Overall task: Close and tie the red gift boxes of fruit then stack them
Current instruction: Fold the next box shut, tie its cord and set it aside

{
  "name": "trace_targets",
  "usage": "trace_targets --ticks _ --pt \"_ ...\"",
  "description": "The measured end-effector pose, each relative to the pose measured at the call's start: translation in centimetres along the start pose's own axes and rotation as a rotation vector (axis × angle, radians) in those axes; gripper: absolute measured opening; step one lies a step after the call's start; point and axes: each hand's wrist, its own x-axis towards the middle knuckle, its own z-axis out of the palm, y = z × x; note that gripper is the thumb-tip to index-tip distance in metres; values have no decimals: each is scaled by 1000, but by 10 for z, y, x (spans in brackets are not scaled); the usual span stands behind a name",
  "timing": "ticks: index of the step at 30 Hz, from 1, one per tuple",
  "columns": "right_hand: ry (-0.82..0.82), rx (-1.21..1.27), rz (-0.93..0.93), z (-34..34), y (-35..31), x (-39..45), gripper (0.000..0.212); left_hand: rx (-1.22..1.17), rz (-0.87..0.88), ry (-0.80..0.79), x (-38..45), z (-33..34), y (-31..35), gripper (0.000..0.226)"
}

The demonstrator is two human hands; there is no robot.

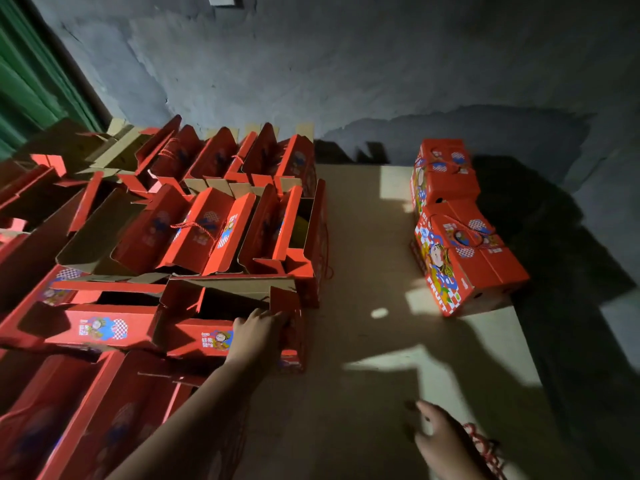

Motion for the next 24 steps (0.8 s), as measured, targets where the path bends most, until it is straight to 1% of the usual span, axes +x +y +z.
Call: trace_targets --ticks 2,5,7,9,10,13,15,16,18,19,20,21,22,23,24 --pt "-9 -3 9 -6 1 -18 41 -75 53 -25 -2 -3 1 29" --pt "30 36 55 -17 5 -39 36 -170 134 -13 -12 -5 12 25" --pt "19 67 58 -22 9 -48 35 -233 173 -3 -20 -9 26 25" --pt "-10 81 42 -21 15 -51 33 -282 229 -19 -28 -11 43 32" --pt "-1 109 48 -20 18 -53 31 -289 260 -29 -33 -11 52 32" --pt "59 261 116 -18 20 -55 23 -245 351 -39 -52 -5 83 25" --pt "58 284 135 -15 22 -55 18 -202 439 -43 -73 2 107 20" --pt "60 301 163 -14 23 -55 20 -166 474 -71 -86 6 118 20" --pt "68 344 262 -8 24 -54 36 -77 537 -134 -113 16 137 23" --pt "74 394 316 -6 25 -54 42 -26 563 -155 -127 21 145 26" --pt "65 469 358 -3 26 -55 43 31 583 -174 -139 25 151 29" --pt "46 576 369 -1 22 -58 39 58 610 -172 -152 29 155 33" --pt "48 665 339 1 19 -61 35 67 641 -153 -164 33 158 36" --pt "49 726 287 2 15 -65 35 43 663 -127 -175 34 161 39" --pt "37 782 247 3 13 -71 39 24 676 -132 -184 34 162 42"
